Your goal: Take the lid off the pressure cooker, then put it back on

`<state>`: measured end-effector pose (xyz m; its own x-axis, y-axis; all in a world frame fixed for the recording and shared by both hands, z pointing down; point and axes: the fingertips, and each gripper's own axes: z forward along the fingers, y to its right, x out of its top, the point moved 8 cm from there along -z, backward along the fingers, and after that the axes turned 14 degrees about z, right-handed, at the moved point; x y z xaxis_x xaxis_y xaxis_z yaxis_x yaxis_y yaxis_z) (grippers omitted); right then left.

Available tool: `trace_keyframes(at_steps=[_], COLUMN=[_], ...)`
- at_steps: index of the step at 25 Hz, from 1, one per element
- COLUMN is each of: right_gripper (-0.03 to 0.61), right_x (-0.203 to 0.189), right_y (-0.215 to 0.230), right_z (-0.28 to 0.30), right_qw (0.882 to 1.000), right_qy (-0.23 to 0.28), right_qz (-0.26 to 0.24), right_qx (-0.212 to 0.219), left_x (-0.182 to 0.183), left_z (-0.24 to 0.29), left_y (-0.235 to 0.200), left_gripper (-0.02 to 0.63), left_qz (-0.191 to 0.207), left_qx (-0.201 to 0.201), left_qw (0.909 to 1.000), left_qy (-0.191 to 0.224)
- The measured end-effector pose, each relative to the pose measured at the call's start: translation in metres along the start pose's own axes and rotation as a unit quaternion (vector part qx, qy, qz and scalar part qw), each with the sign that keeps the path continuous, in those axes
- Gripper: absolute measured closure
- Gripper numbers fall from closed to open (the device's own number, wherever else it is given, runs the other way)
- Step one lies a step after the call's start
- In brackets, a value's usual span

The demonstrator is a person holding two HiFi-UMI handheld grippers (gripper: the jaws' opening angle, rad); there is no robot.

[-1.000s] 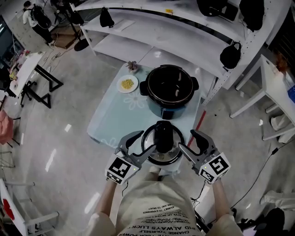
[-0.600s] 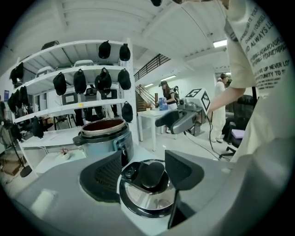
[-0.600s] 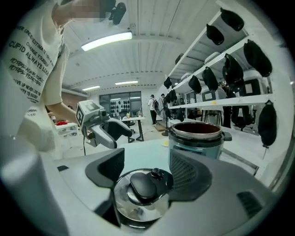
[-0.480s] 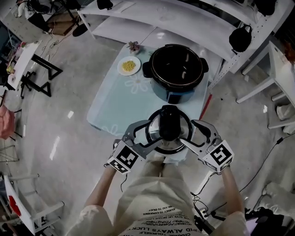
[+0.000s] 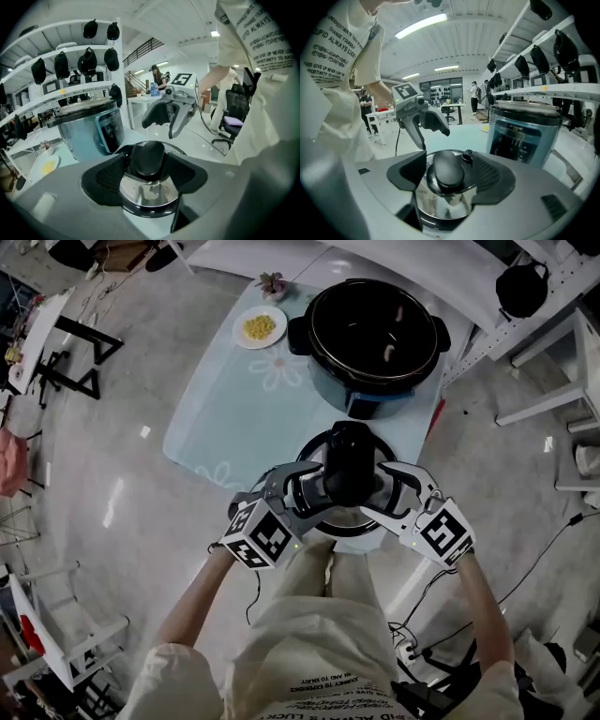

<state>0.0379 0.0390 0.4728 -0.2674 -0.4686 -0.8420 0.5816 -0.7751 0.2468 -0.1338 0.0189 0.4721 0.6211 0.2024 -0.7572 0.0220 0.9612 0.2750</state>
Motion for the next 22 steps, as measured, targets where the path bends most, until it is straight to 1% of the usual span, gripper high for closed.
trace_keyframes(at_steps=[3,8,12,17,22], right_gripper=[0.29,0.282,0.281,0.281,0.281], right_x=[-0.008,-0.019,-0.022,-0.025,-0.027], right_y=[0.006,0.015,0.019,0.022,0.024], right_z=[0.011,0.024,0.033,0.041,0.047], right_qw=[1.0,0.998,0.996,0.994,0.992], right_qy=[-0.018,-0.038,-0.055,-0.063,-0.071], right_qz=[-0.01,-0.019,-0.031,-0.032,-0.034], right_qx=[0.018,0.043,0.064,0.083,0.103], left_x=[-0.007,-0.015,-0.019,-0.019,-0.019], left_z=[0.011,0.029,0.04,0.048,0.057], left_y=[0.001,0.003,0.002,0.005,0.002], left_gripper=[0.337,0.337,0.337,0.337,0.337], left_qz=[0.006,0.008,0.025,0.037,0.042], left_qx=[-0.015,-0.029,-0.05,-0.067,-0.074], left_qw=[0.9998,0.9995,0.9983,0.997,0.9963], left_qy=[-0.01,-0.014,-0.018,-0.012,-0.012])
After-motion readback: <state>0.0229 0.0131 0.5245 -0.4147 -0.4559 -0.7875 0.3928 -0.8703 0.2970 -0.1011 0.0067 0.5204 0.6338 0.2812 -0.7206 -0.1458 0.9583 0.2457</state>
